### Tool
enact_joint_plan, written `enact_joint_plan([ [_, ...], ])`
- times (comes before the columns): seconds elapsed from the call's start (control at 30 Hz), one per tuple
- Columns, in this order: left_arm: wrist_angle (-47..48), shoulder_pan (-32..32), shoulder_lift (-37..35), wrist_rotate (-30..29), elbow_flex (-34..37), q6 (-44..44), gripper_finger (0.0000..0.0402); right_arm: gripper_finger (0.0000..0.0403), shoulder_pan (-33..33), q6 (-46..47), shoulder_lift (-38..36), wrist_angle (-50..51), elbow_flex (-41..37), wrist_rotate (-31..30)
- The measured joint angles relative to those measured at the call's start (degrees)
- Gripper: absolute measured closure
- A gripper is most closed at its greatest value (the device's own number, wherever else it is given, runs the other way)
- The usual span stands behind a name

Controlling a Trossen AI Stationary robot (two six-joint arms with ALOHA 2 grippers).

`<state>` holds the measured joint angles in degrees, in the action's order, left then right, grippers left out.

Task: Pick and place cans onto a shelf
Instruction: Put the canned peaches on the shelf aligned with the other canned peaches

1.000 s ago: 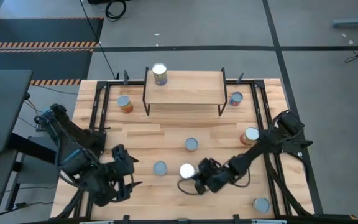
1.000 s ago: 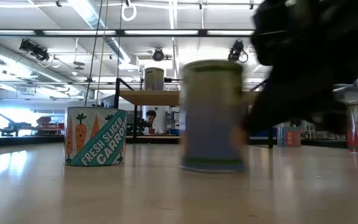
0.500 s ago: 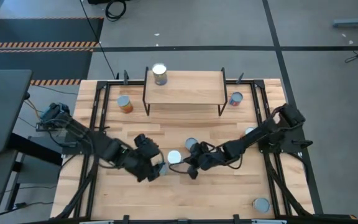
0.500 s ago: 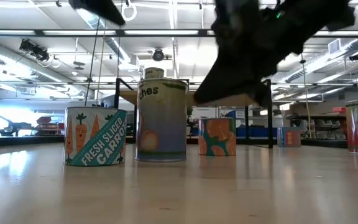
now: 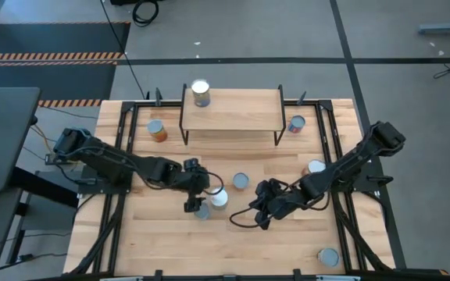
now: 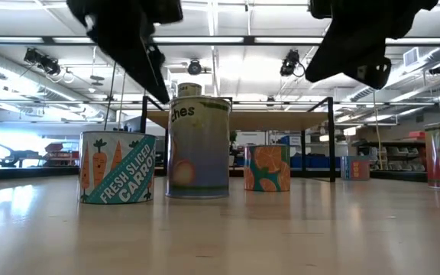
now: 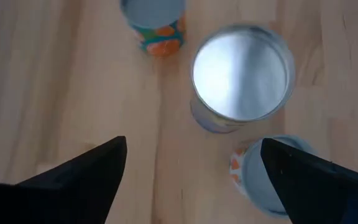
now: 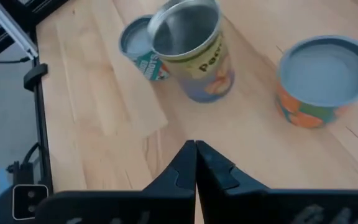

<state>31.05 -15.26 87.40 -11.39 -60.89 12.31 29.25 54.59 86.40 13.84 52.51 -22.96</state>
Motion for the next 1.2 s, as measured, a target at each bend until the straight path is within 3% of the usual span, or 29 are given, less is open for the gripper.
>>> enact_joint_plan([
  [0.2,-8.59,0.56,5.05,2.7,0.71,-8.56,0.0023,0.0396,0.33,2.32,-1.5,2.46,0.0,-0.14],
  [0.7,-24.13,0.21,13.18,3.76,0.64,-12.04,0.0023,0.0394,0.36,4.44,-1.22,1.69,0.0,-1.05],
  [1.0,-20.15,0.19,13.86,3.97,-1.0,-8.19,0.0028,0.0393,0.38,5.7,-1.22,0.93,0.0,-1.7],
  [1.2,-13.33,0.42,13.86,1.21,-4.18,-7.0,0.0092,0.0393,-0.13,1.49,-1.22,0.53,0.0,-2.91],
])
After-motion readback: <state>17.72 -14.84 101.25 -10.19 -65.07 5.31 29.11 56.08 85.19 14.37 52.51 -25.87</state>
